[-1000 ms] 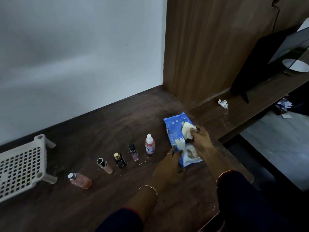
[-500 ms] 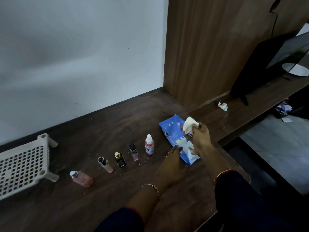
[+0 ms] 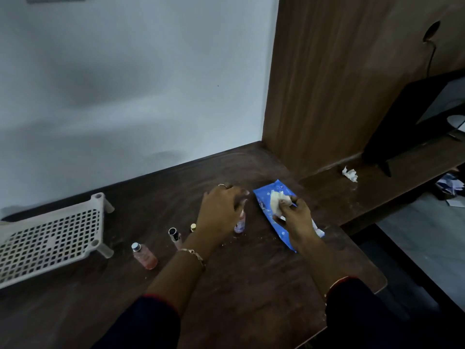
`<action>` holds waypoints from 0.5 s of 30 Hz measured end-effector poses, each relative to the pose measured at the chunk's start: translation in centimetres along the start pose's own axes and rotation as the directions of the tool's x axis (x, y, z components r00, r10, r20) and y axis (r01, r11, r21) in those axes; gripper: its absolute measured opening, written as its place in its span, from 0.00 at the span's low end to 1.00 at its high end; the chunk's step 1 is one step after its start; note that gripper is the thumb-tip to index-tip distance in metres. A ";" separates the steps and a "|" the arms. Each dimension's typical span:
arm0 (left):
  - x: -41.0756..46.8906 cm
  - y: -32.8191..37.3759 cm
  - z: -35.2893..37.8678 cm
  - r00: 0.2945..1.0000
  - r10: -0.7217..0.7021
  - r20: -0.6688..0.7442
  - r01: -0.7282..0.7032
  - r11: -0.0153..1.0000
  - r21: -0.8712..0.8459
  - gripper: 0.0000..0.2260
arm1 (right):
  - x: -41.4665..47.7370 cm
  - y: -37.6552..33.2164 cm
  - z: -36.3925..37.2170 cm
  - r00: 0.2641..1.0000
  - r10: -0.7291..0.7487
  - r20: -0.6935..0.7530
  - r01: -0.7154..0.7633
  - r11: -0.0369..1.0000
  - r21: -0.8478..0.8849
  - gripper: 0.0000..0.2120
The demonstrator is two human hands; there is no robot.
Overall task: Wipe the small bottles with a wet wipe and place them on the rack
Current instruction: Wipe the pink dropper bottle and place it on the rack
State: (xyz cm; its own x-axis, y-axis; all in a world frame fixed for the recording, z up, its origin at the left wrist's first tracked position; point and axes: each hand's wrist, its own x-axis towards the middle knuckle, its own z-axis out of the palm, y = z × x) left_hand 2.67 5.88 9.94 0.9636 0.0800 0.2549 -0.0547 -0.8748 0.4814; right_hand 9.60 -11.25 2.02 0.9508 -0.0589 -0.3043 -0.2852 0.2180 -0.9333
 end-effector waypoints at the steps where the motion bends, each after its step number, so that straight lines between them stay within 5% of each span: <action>1: 0.3 -0.6 -0.1 0.995 -0.020 0.094 0.011 0.995 0.098 0.13 | -0.2 0.2 0.1 1.000 0.000 0.022 0.000 1.000 -0.024 0.10; 5: 0.8 -1.5 0.5 0.961 -0.041 0.274 -0.031 0.967 0.253 0.16 | -1.2 0.8 0.6 1.000 0.001 0.021 0.002 0.992 -0.122 0.08; 15: 1.2 -1.1 2.0 0.979 0.018 0.202 -0.071 0.963 0.258 0.08 | -3.2 1.3 0.7 0.998 0.010 -0.058 -0.023 0.976 -0.218 0.09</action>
State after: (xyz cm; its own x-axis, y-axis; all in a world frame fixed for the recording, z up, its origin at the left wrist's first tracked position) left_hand 4.46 5.97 8.01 0.9954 -0.0341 0.0891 -0.0538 -0.9719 0.2291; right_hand 6.29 -10.13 1.94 0.9390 -0.1133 -0.3246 -0.3265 0.0018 -0.9452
